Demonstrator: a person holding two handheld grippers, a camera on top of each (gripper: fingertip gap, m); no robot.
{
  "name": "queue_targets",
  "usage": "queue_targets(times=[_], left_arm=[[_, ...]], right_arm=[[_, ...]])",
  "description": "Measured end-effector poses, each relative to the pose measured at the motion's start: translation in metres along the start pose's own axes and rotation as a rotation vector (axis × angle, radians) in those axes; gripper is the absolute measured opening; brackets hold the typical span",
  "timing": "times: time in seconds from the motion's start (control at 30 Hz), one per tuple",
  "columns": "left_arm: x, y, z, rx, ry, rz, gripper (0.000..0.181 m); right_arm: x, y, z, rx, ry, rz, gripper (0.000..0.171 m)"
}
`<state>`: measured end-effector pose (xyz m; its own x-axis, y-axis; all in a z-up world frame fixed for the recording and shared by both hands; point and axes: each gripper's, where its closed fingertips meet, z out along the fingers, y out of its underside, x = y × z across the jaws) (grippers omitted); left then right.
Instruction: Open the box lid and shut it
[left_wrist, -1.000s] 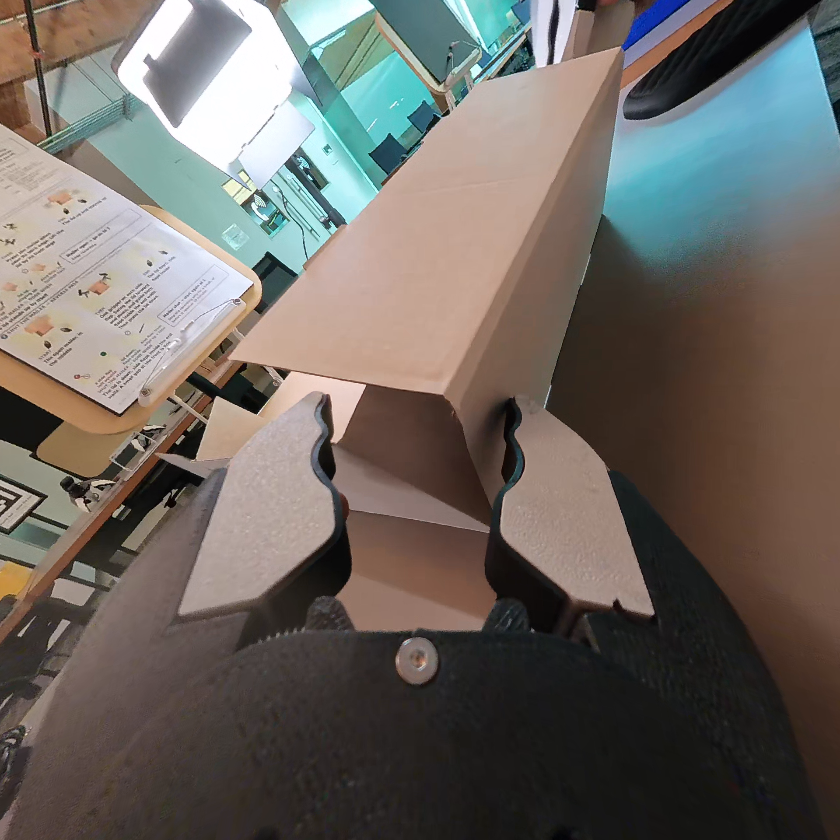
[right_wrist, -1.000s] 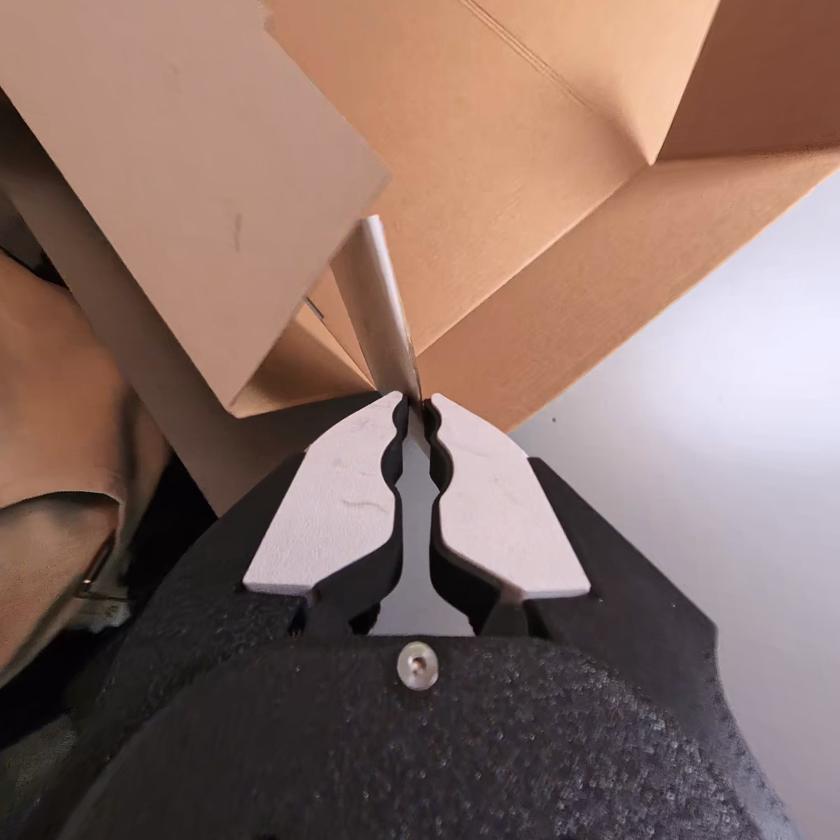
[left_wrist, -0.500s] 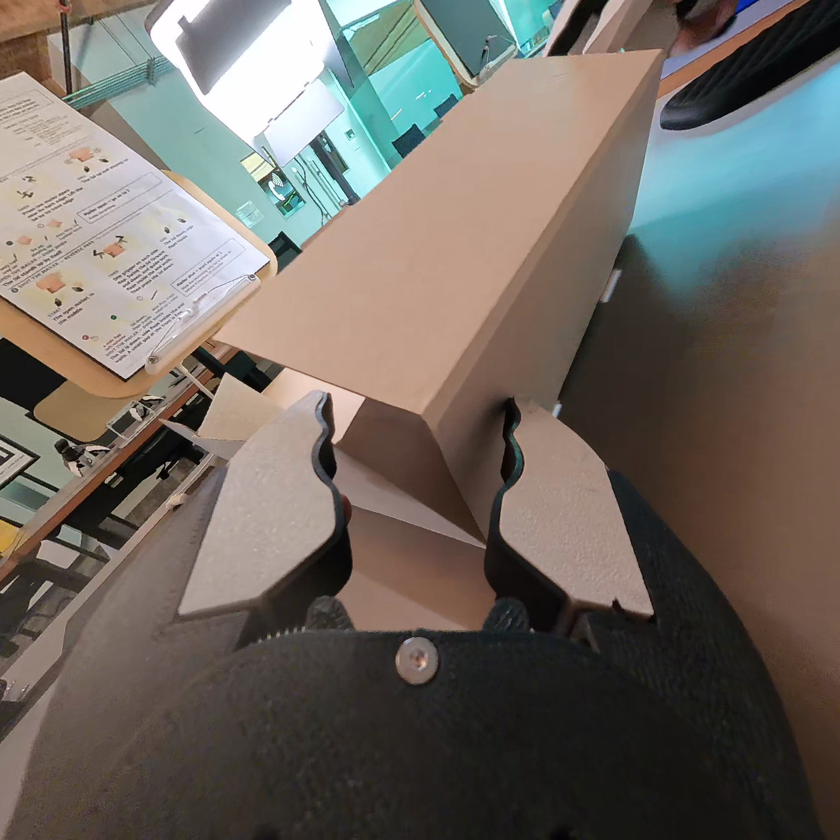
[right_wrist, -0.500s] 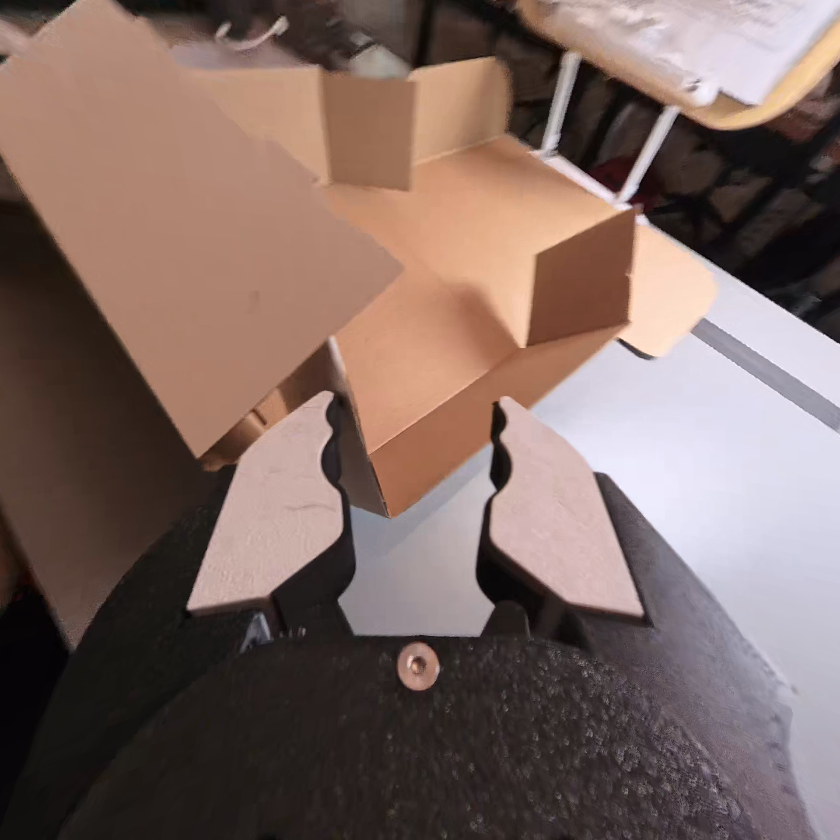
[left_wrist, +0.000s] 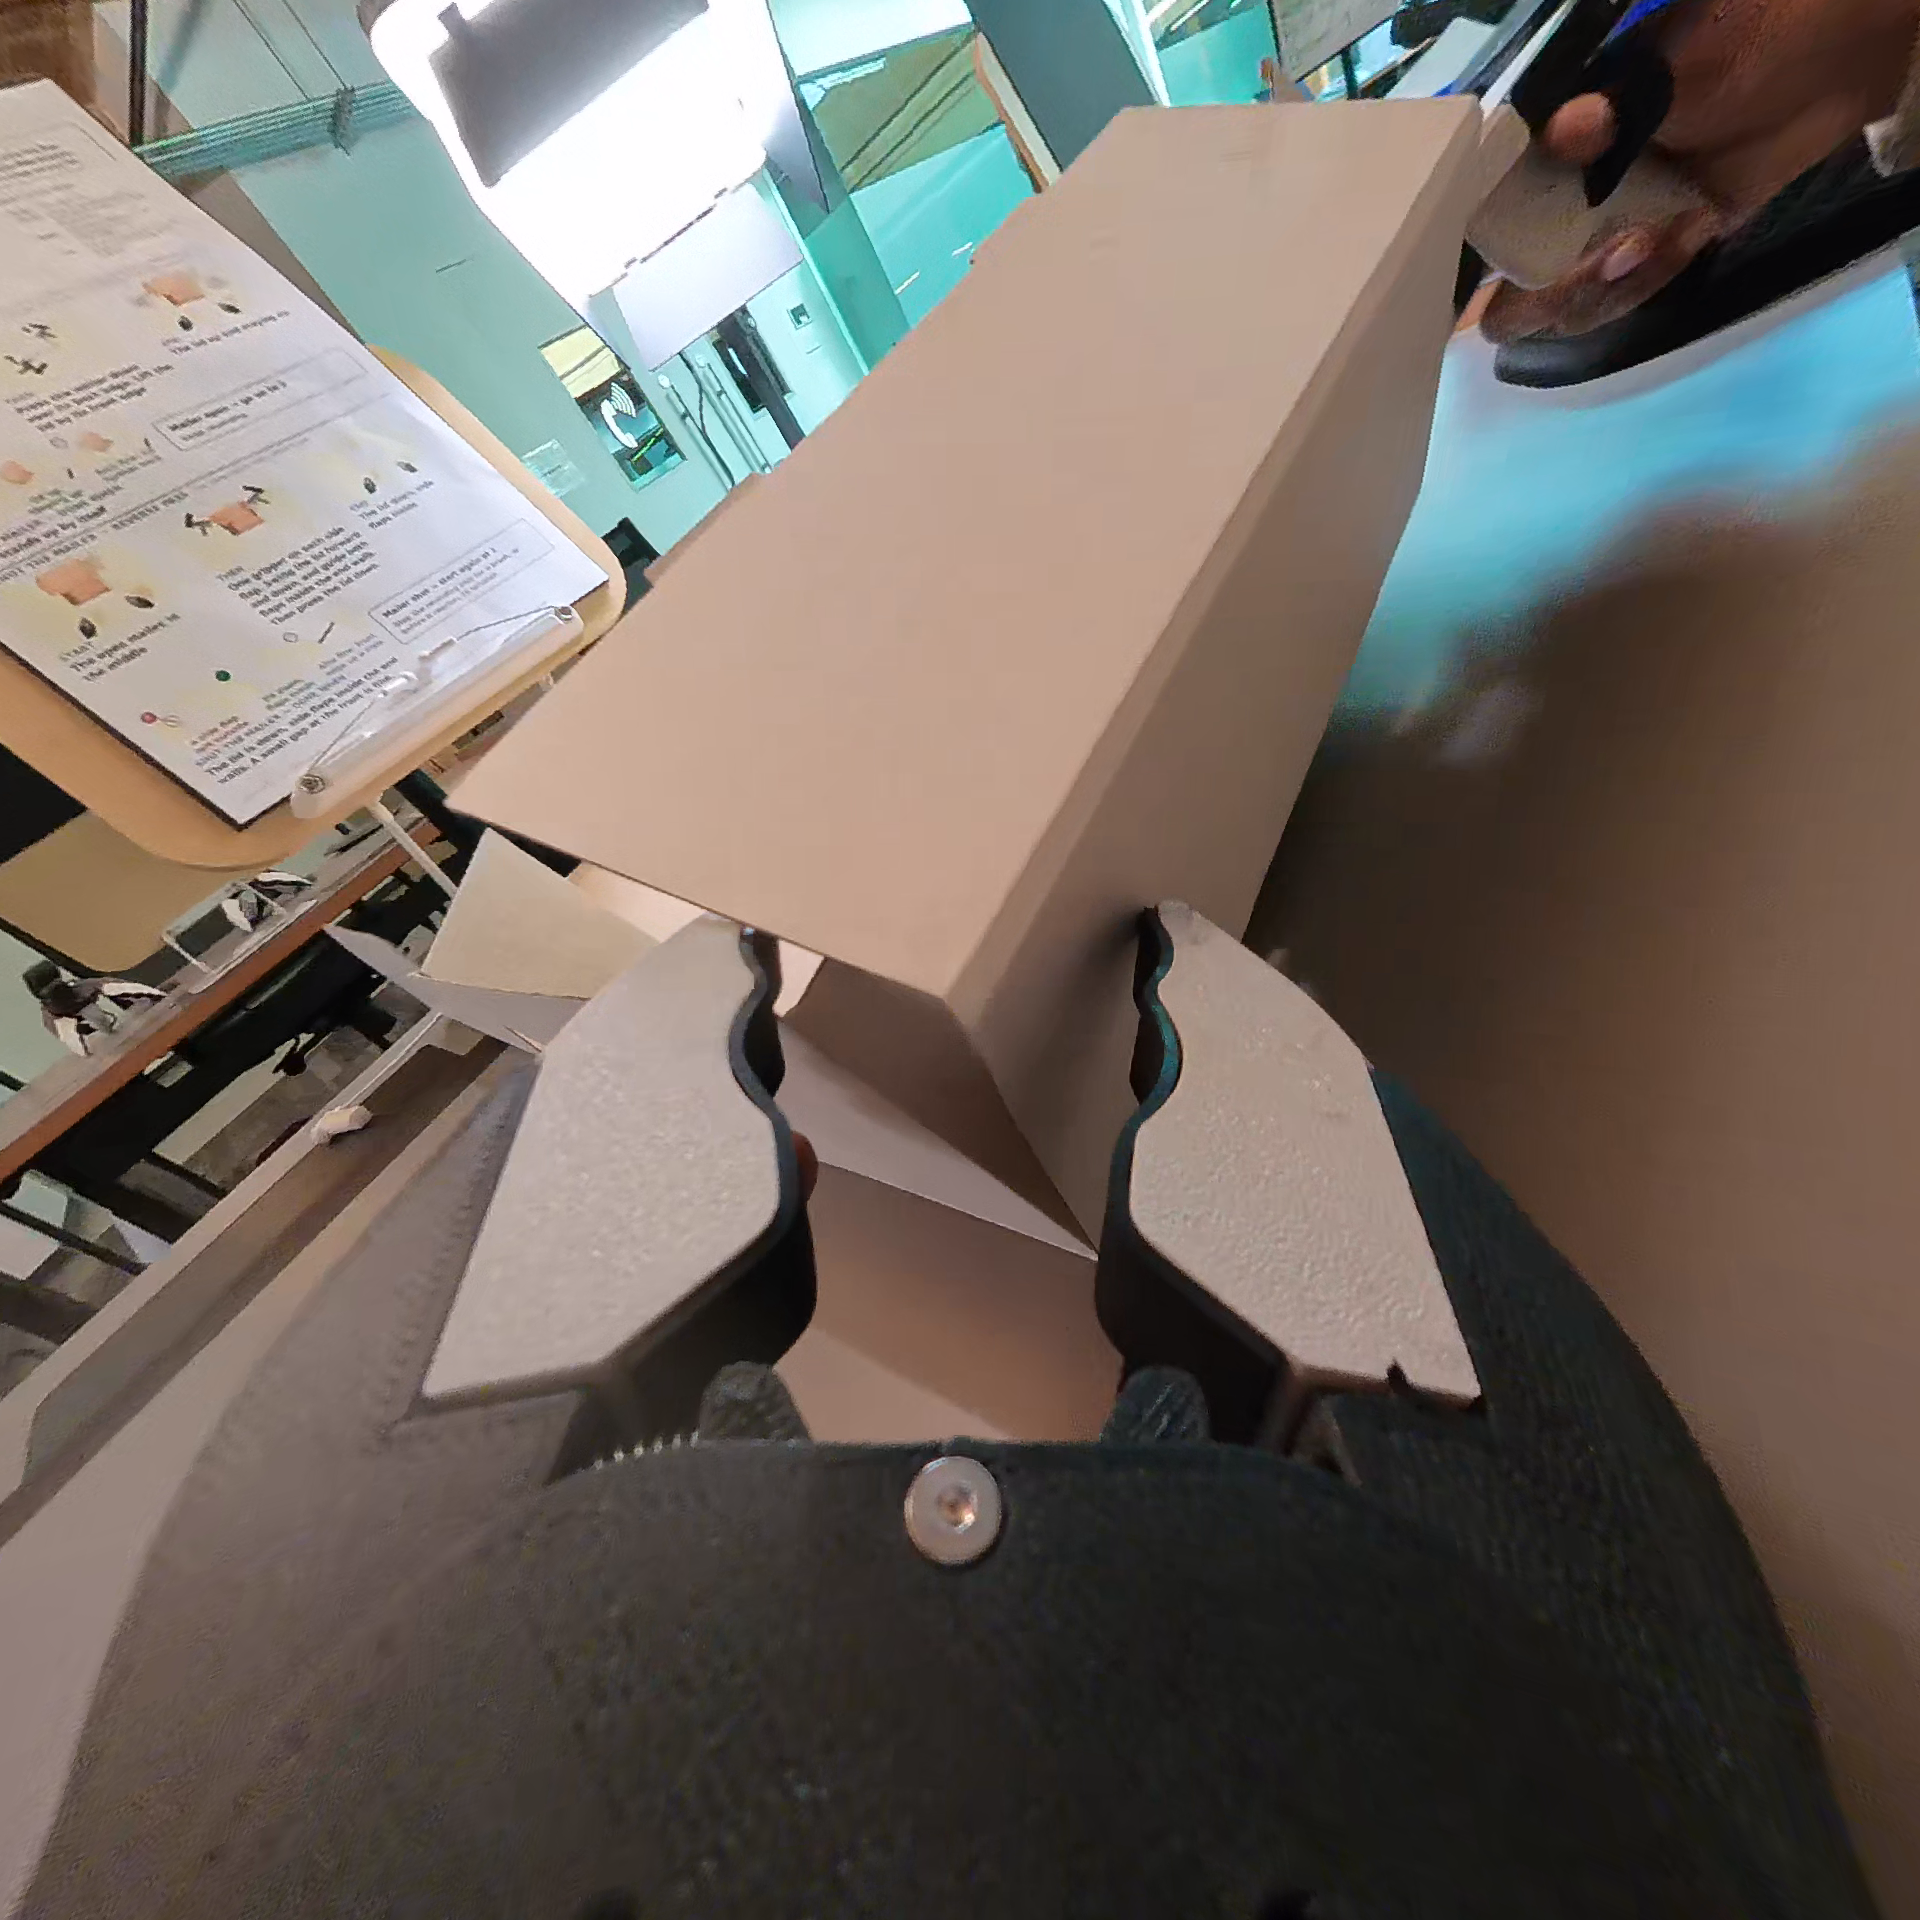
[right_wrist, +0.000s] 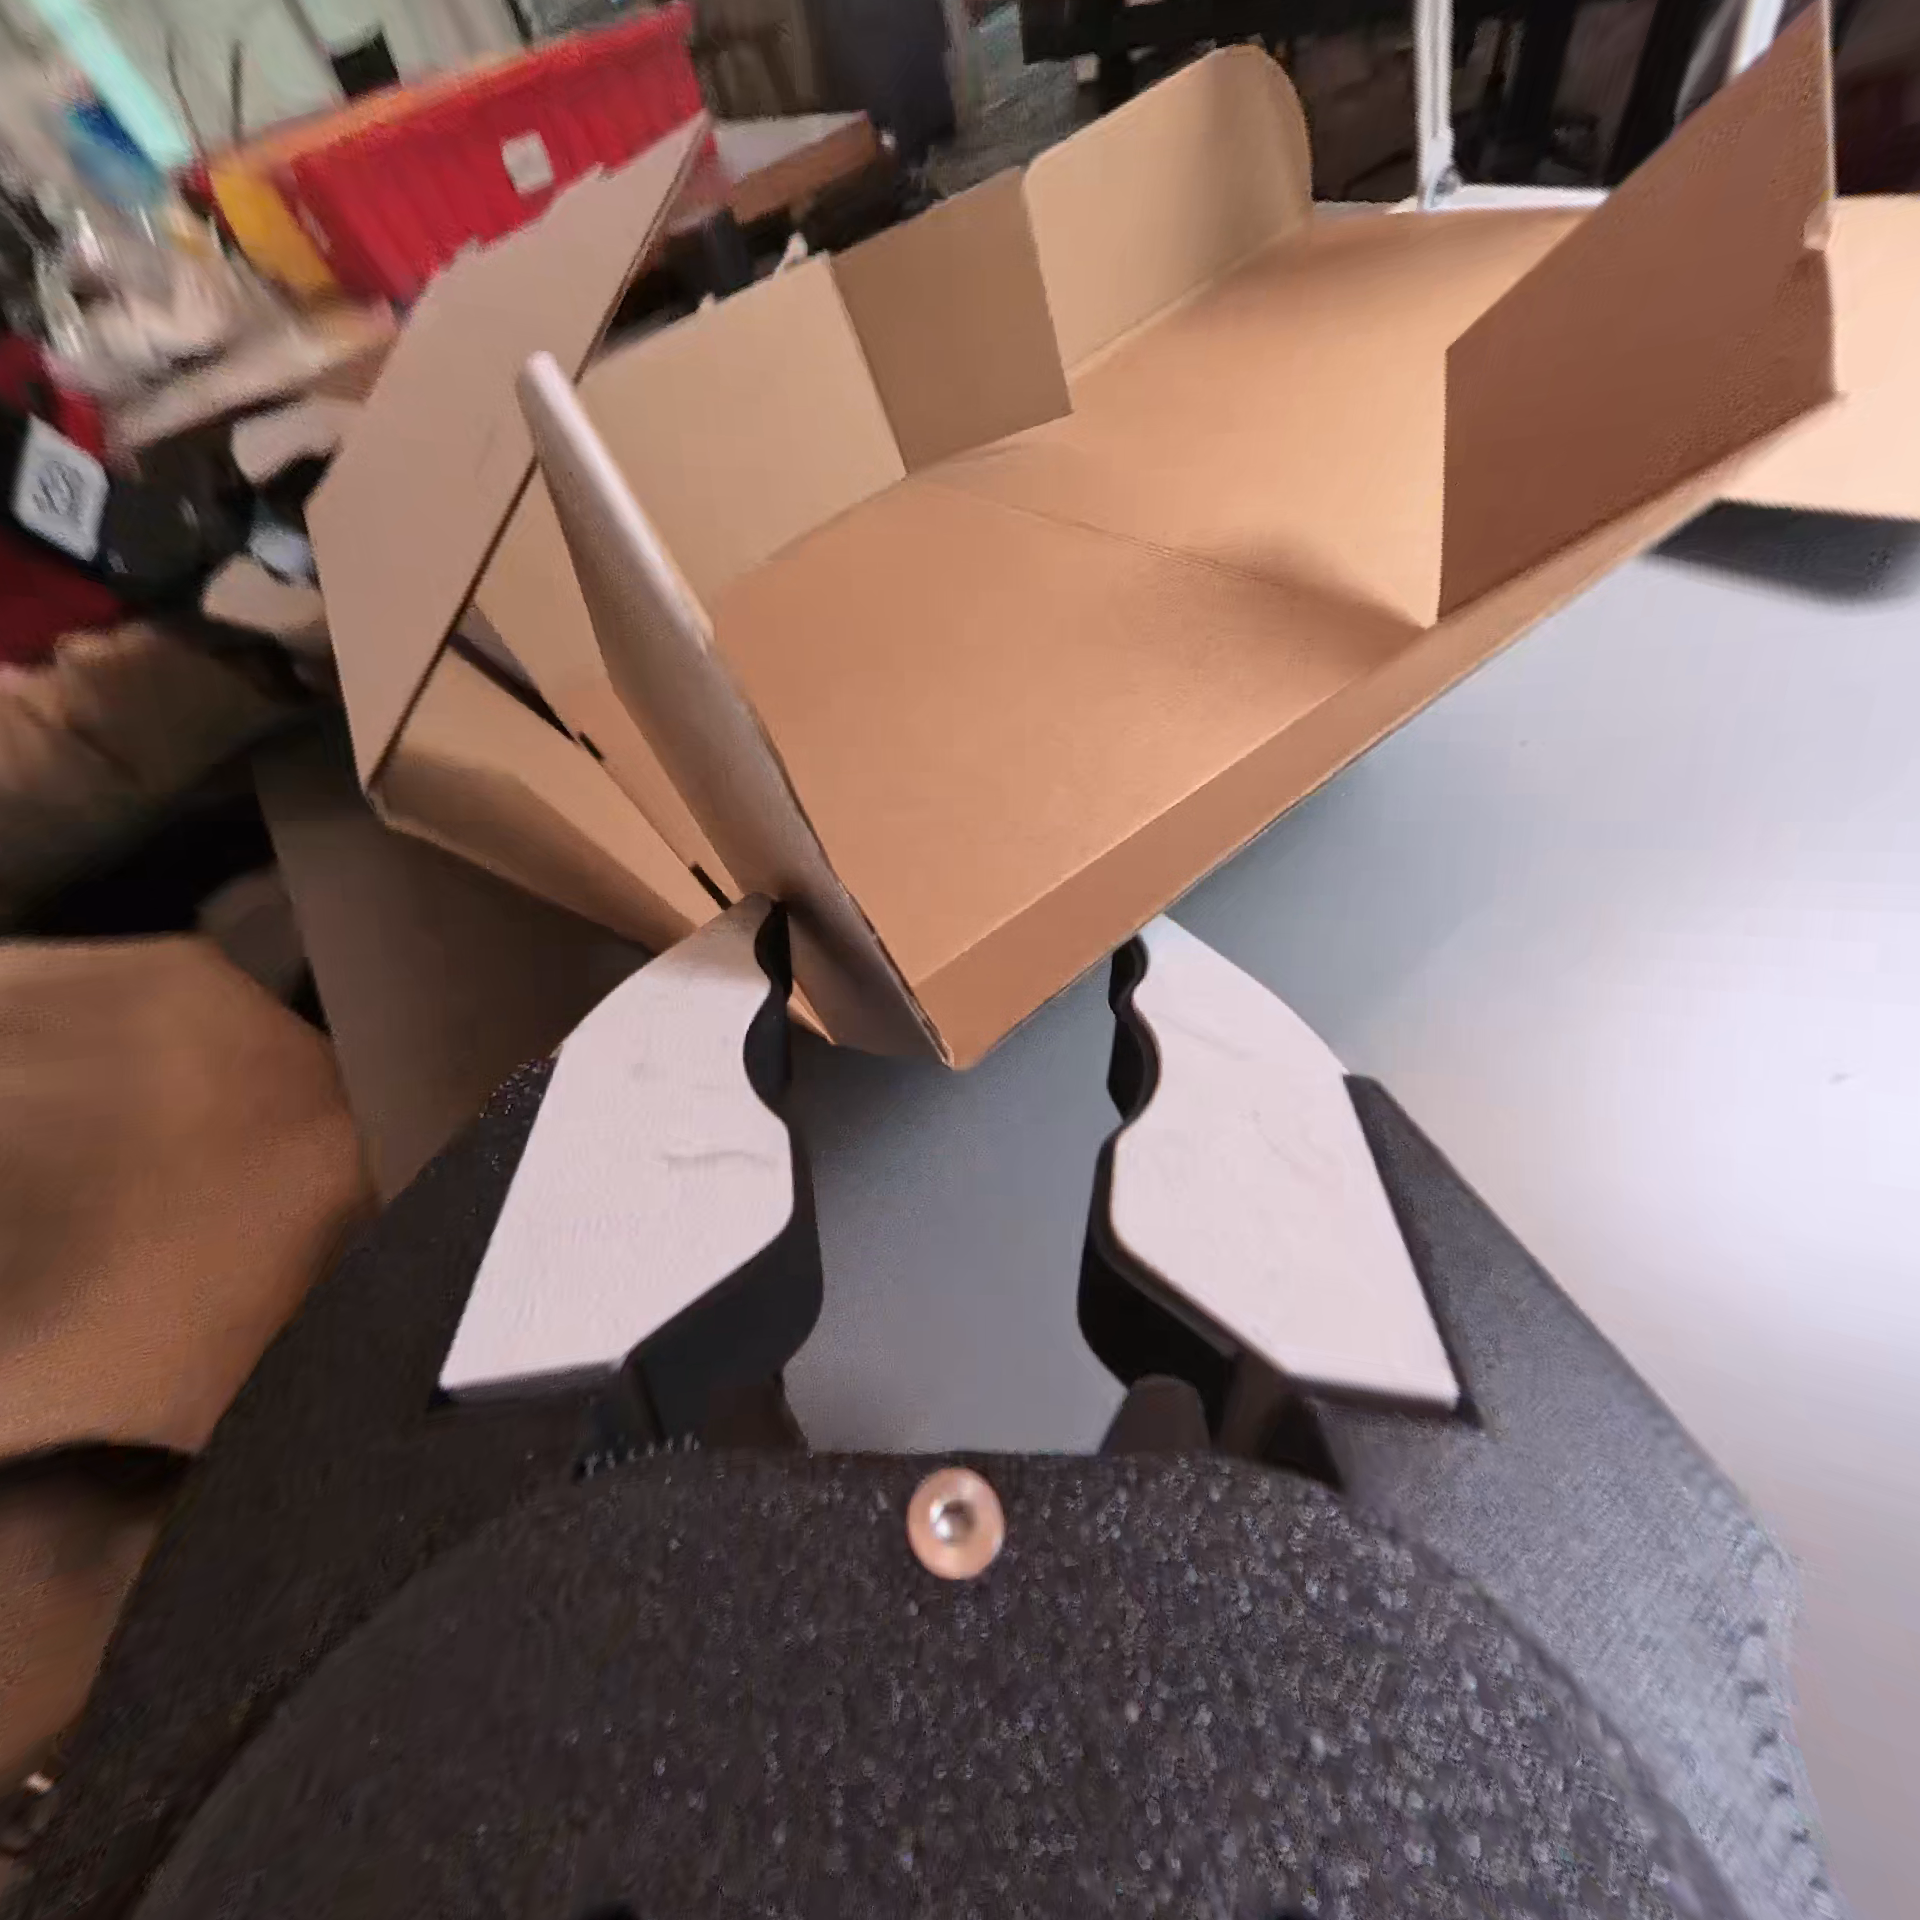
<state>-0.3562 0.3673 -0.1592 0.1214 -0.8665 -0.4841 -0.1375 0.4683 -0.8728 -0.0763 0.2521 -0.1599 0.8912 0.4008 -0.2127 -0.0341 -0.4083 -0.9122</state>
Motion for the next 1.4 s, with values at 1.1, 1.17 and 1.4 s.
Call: queue_targets(times=[1.1, 1.17, 1.4], left_arm=[[-0.007, 0.008, -0.011, -0.104, -0.12, 0.014, 0.072], [-0.012, 0.01, -0.011, -0.131, -0.151, -0.034, 0.073], [-0.014, 0.011, -0.01, -0.172, -0.228, -0.131, 0.078]], right_arm=[[-0.029, 0.034, 0.04, -0.376, 0.028, -0.723, 0.033], [-0.03, 0.036, 0.037, -0.359, 0.009, -0.719, 0.039], [-0.045, 0.04, 0.032, -0.333, -0.049, -0.6, 0.075]])
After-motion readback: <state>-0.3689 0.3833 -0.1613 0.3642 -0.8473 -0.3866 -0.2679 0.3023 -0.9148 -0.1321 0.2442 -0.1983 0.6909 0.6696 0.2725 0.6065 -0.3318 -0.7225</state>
